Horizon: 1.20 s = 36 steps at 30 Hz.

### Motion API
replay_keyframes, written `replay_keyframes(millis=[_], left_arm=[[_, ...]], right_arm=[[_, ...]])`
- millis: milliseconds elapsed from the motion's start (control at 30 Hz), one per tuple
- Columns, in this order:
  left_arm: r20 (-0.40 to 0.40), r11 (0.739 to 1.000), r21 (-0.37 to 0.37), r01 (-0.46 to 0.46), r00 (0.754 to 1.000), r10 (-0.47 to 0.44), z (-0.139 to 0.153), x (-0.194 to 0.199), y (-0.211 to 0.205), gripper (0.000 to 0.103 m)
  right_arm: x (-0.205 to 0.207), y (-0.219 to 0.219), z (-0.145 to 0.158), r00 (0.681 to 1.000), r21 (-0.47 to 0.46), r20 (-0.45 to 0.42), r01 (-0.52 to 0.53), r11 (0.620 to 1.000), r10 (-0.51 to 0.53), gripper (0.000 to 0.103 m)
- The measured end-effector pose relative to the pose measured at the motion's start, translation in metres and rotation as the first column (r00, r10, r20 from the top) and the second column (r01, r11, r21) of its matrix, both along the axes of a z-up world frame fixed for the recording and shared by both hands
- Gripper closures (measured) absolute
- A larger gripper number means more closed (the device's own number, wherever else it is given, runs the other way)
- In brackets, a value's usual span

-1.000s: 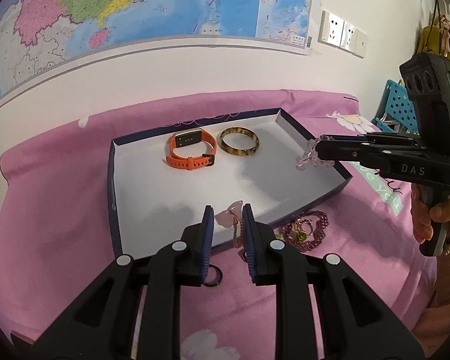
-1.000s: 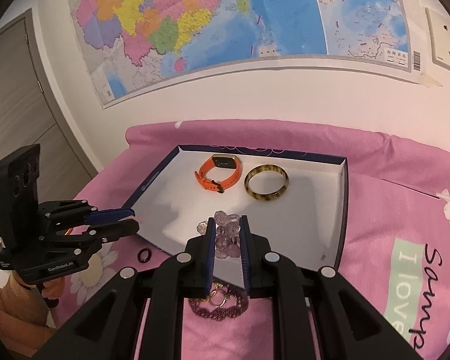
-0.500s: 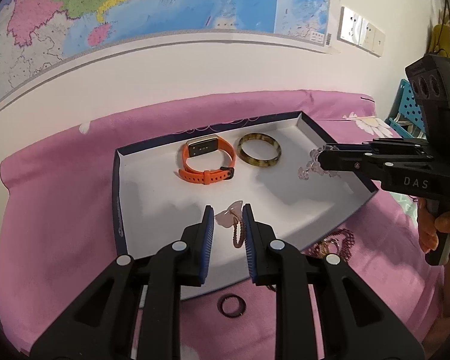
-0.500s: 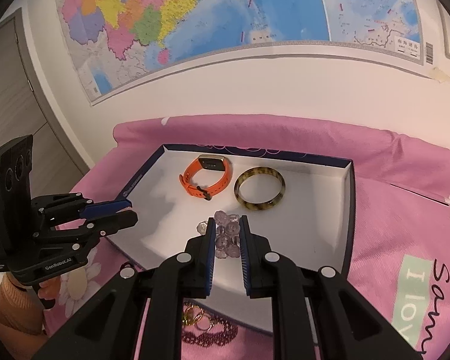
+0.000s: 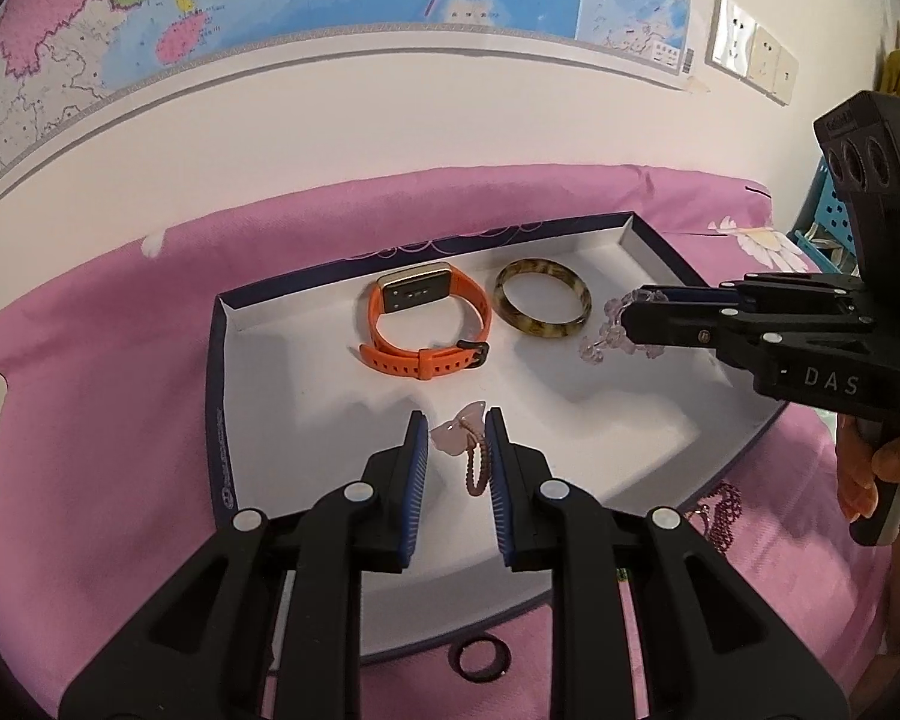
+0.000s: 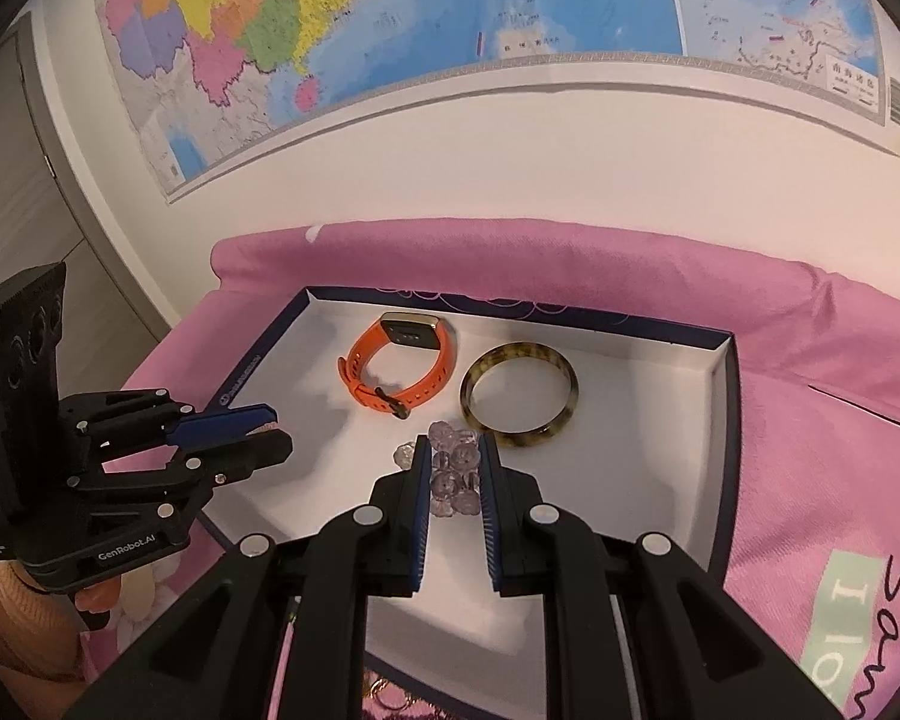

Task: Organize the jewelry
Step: 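Lift and carry the crystal bracelet and pink pendant with both tools into the box lid, then open both tools to release the pendant and crystal bracelet, then withdraw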

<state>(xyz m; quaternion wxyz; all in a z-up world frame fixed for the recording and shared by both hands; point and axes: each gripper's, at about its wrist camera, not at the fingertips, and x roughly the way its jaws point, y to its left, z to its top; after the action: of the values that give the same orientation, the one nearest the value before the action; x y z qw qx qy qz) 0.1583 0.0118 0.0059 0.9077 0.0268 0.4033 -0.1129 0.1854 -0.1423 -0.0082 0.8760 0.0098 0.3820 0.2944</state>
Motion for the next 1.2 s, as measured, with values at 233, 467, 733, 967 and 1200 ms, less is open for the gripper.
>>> replay_keyframes(millis=[233, 467, 733, 967, 1200], left_arm=[[-0.03, 1.0, 0.001, -0.019, 0.999, 0.019, -0.009, 0.015, 0.0, 0.083], [-0.06, 0.999, -0.005, -0.032, 0.998, 0.032, -0.018, 0.028, 0.0, 0.083], [-0.076, 0.999, -0.015, -0.04, 0.996, 0.039, -0.023, 0.038, 0.001, 0.083], [-0.088, 0.999, -0.02, -0.047, 0.995, 0.045, -0.027, 0.041, 0.001, 0.083], [-0.067, 0.998, -0.019, -0.055, 0.996, 0.054, -0.022, 0.036, 0.006, 0.069]], right_arm=[[0.009, 0.002, -0.009, 0.999, 0.005, -0.033, 0.004, 1.0, -0.003, 0.089], [0.015, 0.001, -0.015, 0.999, 0.002, -0.053, 0.013, 1.0, -0.013, 0.089], [0.018, -0.002, -0.019, 0.998, -0.005, -0.057, 0.028, 1.0, -0.028, 0.086], [0.018, -0.004, -0.019, 0.997, -0.019, -0.044, 0.055, 0.998, -0.055, 0.086], [0.009, -0.006, -0.008, 0.999, -0.015, -0.002, 0.049, 0.999, -0.049, 0.086]])
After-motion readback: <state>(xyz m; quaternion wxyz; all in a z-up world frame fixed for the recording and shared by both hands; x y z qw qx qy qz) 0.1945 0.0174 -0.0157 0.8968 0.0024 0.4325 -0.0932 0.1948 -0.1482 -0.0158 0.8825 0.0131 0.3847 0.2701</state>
